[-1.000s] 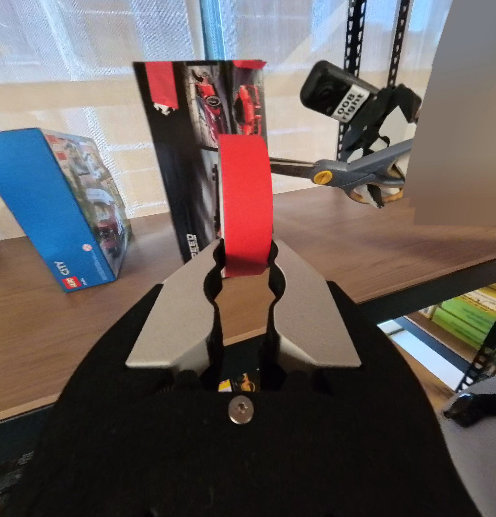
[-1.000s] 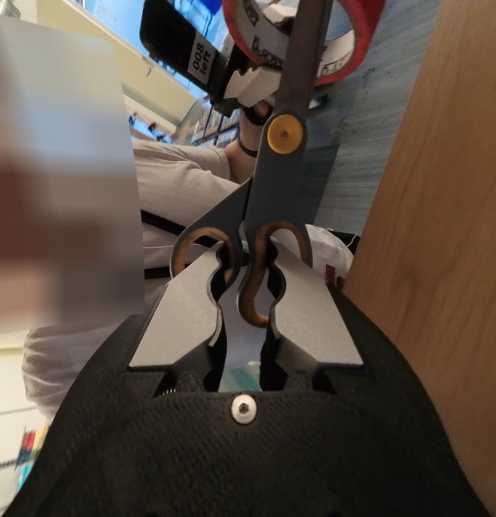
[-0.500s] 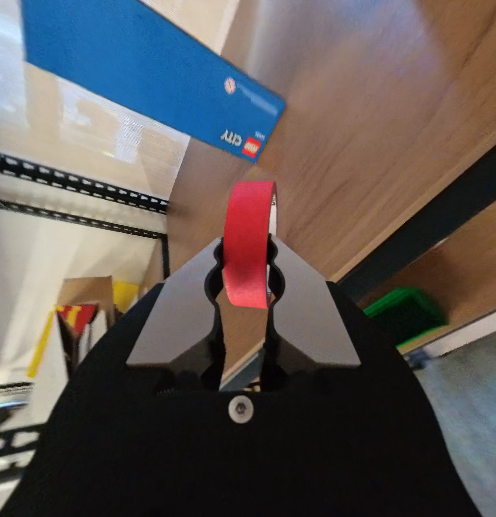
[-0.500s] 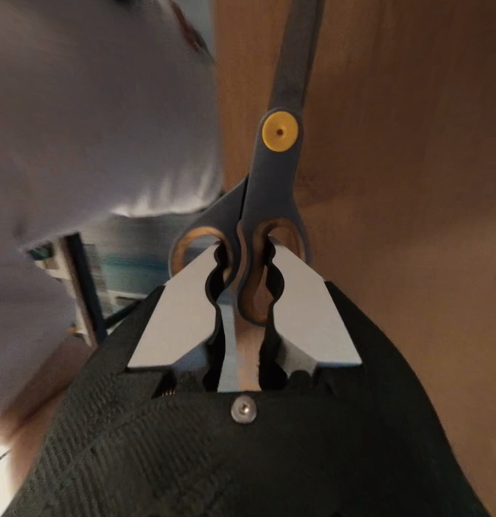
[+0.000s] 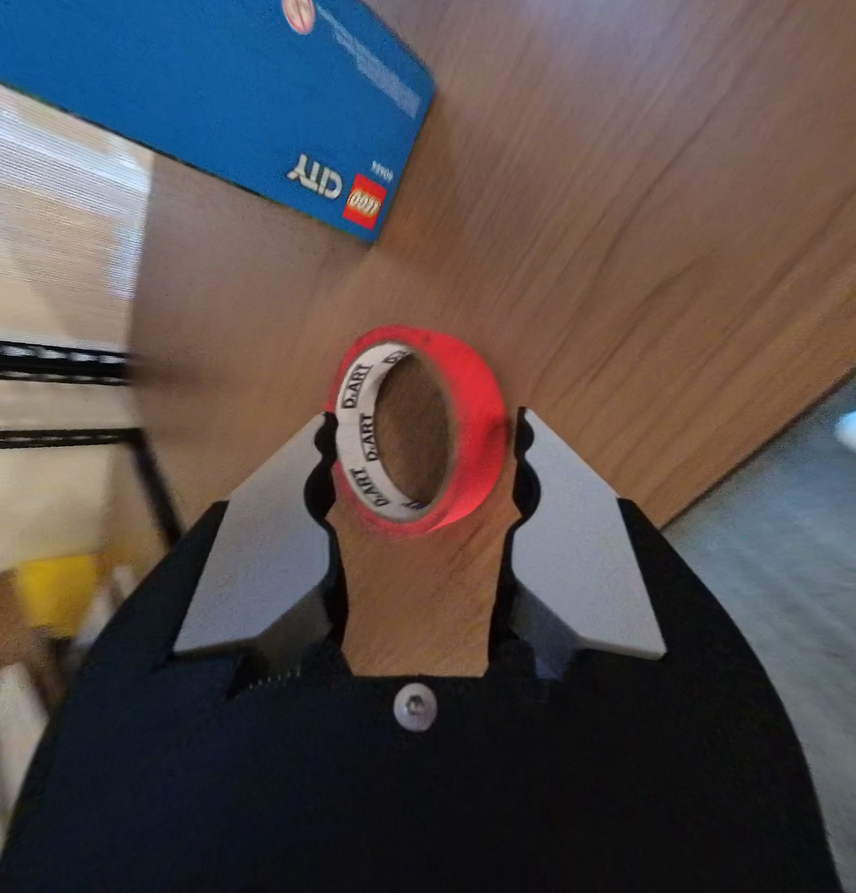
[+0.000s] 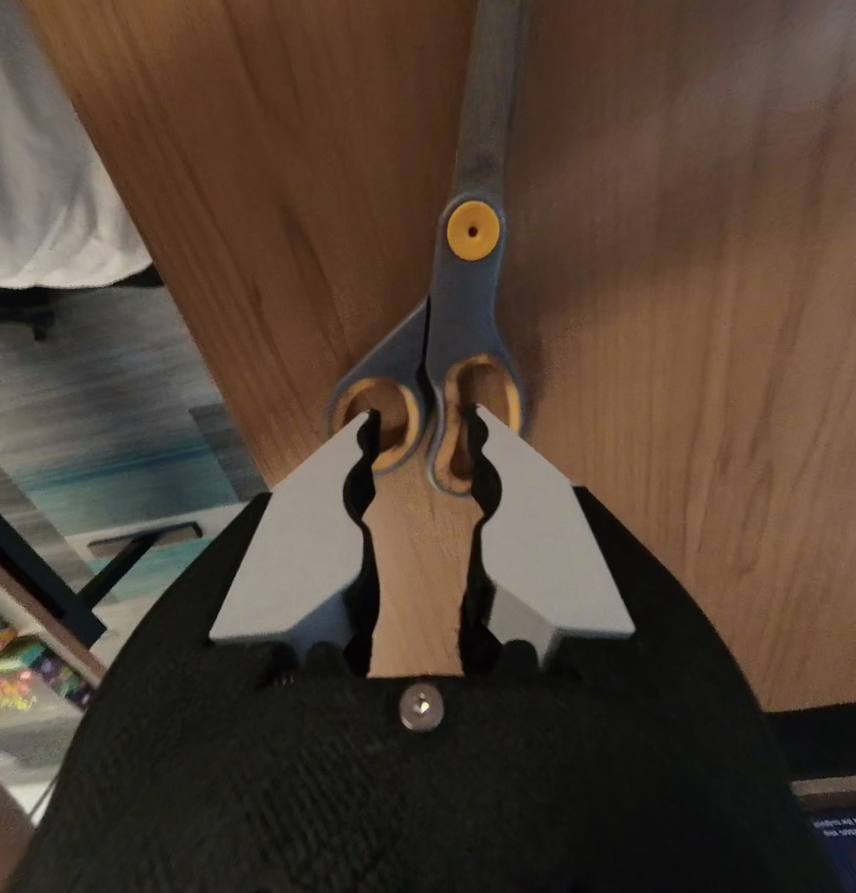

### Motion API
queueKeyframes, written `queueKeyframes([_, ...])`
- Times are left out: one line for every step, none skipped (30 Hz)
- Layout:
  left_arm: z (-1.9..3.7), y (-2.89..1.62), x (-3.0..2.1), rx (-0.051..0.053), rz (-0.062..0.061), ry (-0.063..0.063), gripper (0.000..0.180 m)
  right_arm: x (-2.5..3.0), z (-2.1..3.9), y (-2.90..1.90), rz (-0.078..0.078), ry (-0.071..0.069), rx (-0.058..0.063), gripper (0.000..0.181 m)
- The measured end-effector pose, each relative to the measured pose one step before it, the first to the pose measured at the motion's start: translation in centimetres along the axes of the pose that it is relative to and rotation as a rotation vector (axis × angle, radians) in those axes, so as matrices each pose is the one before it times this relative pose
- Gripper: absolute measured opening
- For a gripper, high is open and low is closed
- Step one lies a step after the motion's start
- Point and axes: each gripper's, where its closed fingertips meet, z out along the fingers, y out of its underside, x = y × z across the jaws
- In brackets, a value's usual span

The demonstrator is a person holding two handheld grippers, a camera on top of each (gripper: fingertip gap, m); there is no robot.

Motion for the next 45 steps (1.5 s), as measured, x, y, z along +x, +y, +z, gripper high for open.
queueKeyframes([-0.562, -0.481, 0.140, 0.0362, -0.0675, 0.0565, 0.077, 0.386, -0.537, 0.052, 0.0139, 0.0190, 0.0338, 0.041])
queueKeyframes([-0.554, -0.442, 0.031, 0.0329, -0.0598, 0.0473, 0.081, 0.394, -0.675, -0.086, 0.0160, 0.0177, 0.0451, 0.047])
queueKeyframes([-0.602, -0.522, -0.150, 0.0347, -0.0459, 0.0317, 0.081, 0.434, -0.830, -0.319, 0.0110, 0.0217, 0.0605, 0.051])
queueKeyframes([-0.718, -0.818, -0.388, 0.0457, -0.0329, 0.0111, 0.076, 0.571, -1.020, -0.550, 0.0081, 0.0327, 0.0727, 0.053])
queueKeyframes([-0.782, -1.336, -0.359, 0.0582, -0.0212, 0.0032, 0.070, 0.483, -1.180, -0.968, 0.0037, 0.0286, 0.0860, 0.055])
queueKeyframes([-0.743, -1.904, -0.279, 0.0647, -0.0067, -0.0030, 0.068, 0.511, -1.331, -1.736, -0.0120, 0.0372, 0.1144, 0.057])
queueKeyframes([-0.550, -2.391, 0.094, 0.0646, 0.0150, 0.0021, 0.070, 0.473, -1.389, -2.591, -0.0279, 0.0436, 0.1444, 0.062])
queueKeyframes([-0.230, -2.832, 0.322, 0.0615, 0.0284, -0.0029, 0.070, 0.448, -1.253, -3.365, -0.0335, 0.0472, 0.1679, 0.072])
queueKeyframes([0.092, -3.105, 0.487, 0.0552, 0.0446, -0.0064, 0.073, 0.259, -0.858, -3.810, -0.0393, 0.0383, 0.1771, 0.083])
queueKeyframes([0.354, -3.200, 0.584, 0.0484, 0.0541, -0.0048, 0.076, -0.157, -0.328, -3.833, -0.0566, 0.0191, 0.1727, 0.093])
queueKeyframes([0.529, -3.279, 0.625, 0.0476, 0.0522, 0.0043, 0.078, -0.207, 0.137, -3.506, -0.0721, 0.0211, 0.1550, 0.095])
queueKeyframes([0.632, -3.331, 0.614, 0.0578, 0.0428, 0.0173, 0.078, -0.061, 0.488, -3.152, -0.0724, 0.0231, 0.1410, 0.089])
queueKeyframes([0.780, -3.143, 0.732, 0.0598, 0.0312, 0.0404, 0.074, -0.039, 0.727, -2.728, -0.0328, 0.0021, 0.1321, 0.069])
queueKeyframes([0.919, -2.739, 0.482, 0.0527, 0.0224, 0.0403, 0.072, 0.182, 1.019, -1.993, 0.0242, -0.0194, 0.0995, 0.044])
queueKeyframes([1.006, -2.243, -0.031, 0.0419, 0.0158, 0.0193, 0.070, 0.972, 1.242, -1.205, 0.0869, 0.0036, 0.0609, 0.031])
queueKeyframes([1.008, -1.721, -0.241, 0.0283, 0.0183, 0.0067, 0.070, 1.234, 1.335, -0.633, 0.1221, 0.0076, 0.0368, 0.021])
queueKeyframes([0.917, -1.313, -0.402, 0.0206, 0.0353, -0.0124, 0.068, 0.842, 1.341, -0.115, 0.1252, -0.0222, 0.0042, 0.001])
queueKeyframes([0.784, -0.960, -0.481, 0.0182, 0.0608, -0.0372, 0.064, 0.559, 1.323, 0.288, 0.1056, -0.0370, -0.0238, 0.000])
queueKeyframes([0.681, -0.636, -0.035, 0.0088, 0.0700, -0.0279, 0.059, 0.771, 1.240, 0.623, 0.0768, -0.0113, -0.0407, 0.000])
queueKeyframes([0.562, -0.506, 0.279, 0.0056, 0.0587, -0.0190, 0.055, 0.711, 1.145, 1.091, 0.0368, -0.0022, -0.0682, 0.000])
queueKeyframes([0.479, -0.397, 0.528, 0.0012, 0.0490, -0.0142, 0.053, 0.465, 1.008, 1.029, 0.0021, -0.0031, -0.0677, 0.000])
queueKeyframes([0.426, -0.190, 0.922, -0.0109, 0.0448, 0.0080, 0.050, 0.459, 0.837, 0.727, 0.0004, 0.0102, -0.0444, 0.000])
queueKeyframes([0.381, -0.039, 0.695, -0.0187, 0.0520, -0.0084, 0.046, 0.059, 0.709, 0.726, 0.0164, -0.0132, -0.0464, 0.000])
queueKeyframes([0.344, -0.029, 0.324, -0.0184, 0.0728, -0.0361, 0.042, 0.270, 0.540, 0.489, 0.0324, -0.0026, -0.0395, 0.000])
queueKeyframes([0.304, -0.014, 0.081, -0.0219, 0.0820, -0.0498, 0.037, 0.568, 0.379, 0.049, 0.0379, 0.0141, -0.0107, 0.000])
queueKeyframes([0.239, -0.040, -0.290, -0.0227, 0.0783, -0.0672, 0.032, 0.136, 0.332, 0.065, 0.0439, -0.0162, -0.0140, 0.000])
queueKeyframes([0.208, -0.164, -0.135, -0.0135, 0.0665, -0.0483, 0.029, -0.129, 0.312, 0.197, 0.0555, -0.0363, -0.0272, 0.000])
queueKeyframes([0.169, -0.286, 0.139, -0.0052, 0.0407, -0.0197, 0.026, 0.070, 0.230, 0.095, 0.0646, -0.0207, -0.0190, 0.000])
queueKeyframes([0.168, -0.238, 0.013, -0.0056, 0.0211, -0.0186, 0.023, -0.228, 0.190, 0.135, 0.0632, -0.0375, -0.0180, 0.000])
queueKeyframes([0.185, -0.116, 0.109, -0.0081, 0.0185, -0.0071, 0.023, -0.523, 0.194, 0.277, 0.0508, -0.0523, -0.0237, 0.000])
queueKeyframes([0.222, 0.088, 0.205, -0.0168, 0.0187, 0.0043, 0.021, -0.135, 0.201, 0.411, 0.0478, -0.0235, -0.0309, 0.000])
queueKeyframes([0.236, 0.165, -0.011, -0.0188, 0.0199, -0.0092, 0.020, 0.311, 0.169, 0.379, 0.0456, 0.0103, -0.0278, 0.000])
queueKeyframes([0.217, 0.122, -0.054, -0.0129, 0.0251, -0.0125, 0.018, 0.207, 0.114, 0.192, 0.0399, 0.0083, -0.0165, 0.000])
queueKeyframes([0.187, 0.028, 0.109, -0.0064, 0.0239, -0.0043, 0.016, -0.128, -0.027, -0.081, 0.0489, -0.0130, -0.0034, 0.000])
queueKeyframes([0.145, -0.085, 0.150, -0.0013, 0.0156, -0.0025, 0.012, -0.106, -0.120, -0.132, 0.0531, -0.0101, -0.0047, 0.000])
queueKeyframes([0.102, -0.162, 0.176, 0.0026, 0.0151, -0.0014, 0.005, -0.345, -0.176, -0.208, 0.0443, -0.0238, 0.0003, 0.000])
queueKeyframes([0.070, -0.170, -0.002, 0.0037, 0.0169, -0.0130, 0.000, -0.377, -0.167, -0.130, 0.0390, -0.0259, -0.0048, 0.000])
queueKeyframes([0.076, -0.047, -0.038, -0.0038, 0.0173, -0.0134, 0.000, -0.083, -0.090, 0.000, 0.0354, -0.0083, -0.0153, 0.000])
queueKeyframes([0.088, 0.121, 0.074, -0.0132, 0.0115, -0.0030, 0.000, 0.087, -0.055, -0.049, 0.0250, 0.0039, -0.0105, 0.000])
queueKeyframes([0.068, 0.114, 0.152, -0.0116, 0.0029, 0.0047, 0.000, 0.150, -0.016, -0.055, 0.0223, 0.0107, -0.0086, 0.000])
queueKeyframes([0.006, -0.022, 0.122, -0.0005, -0.0048, 0.0043, 0.000, 0.115, 0.063, 0.059, 0.0171, 0.0105, -0.0141, 0.000])
queueKeyframes([-0.036, -0.065, 0.115, 0.0025, -0.0100, 0.0064, 0.000, -0.097, 0.126, 0.142, 0.0139, -0.0020, -0.0173, 0.000])
queueKeyframes([-0.017, 0.025, 0.099, -0.0040, -0.0098, 0.0080, 0.000, -0.155, 0.143, 0.178, 0.0135, -0.0054, -0.0174, 0.000])
queueKeyframes([-0.045, -0.014, -0.031, -0.0015, -0.0054, -0.0004, 0.000, -0.084, 0.130, 0.109, 0.0137, -0.0030, -0.0121, 0.000])
queueKeyframes([-0.072, -0.039, -0.088, 0.0006, -0.0013, -0.0038, 0.000, -0.093, 0.103, 0.048, 0.0159, -0.0060, -0.0080, 0.000])
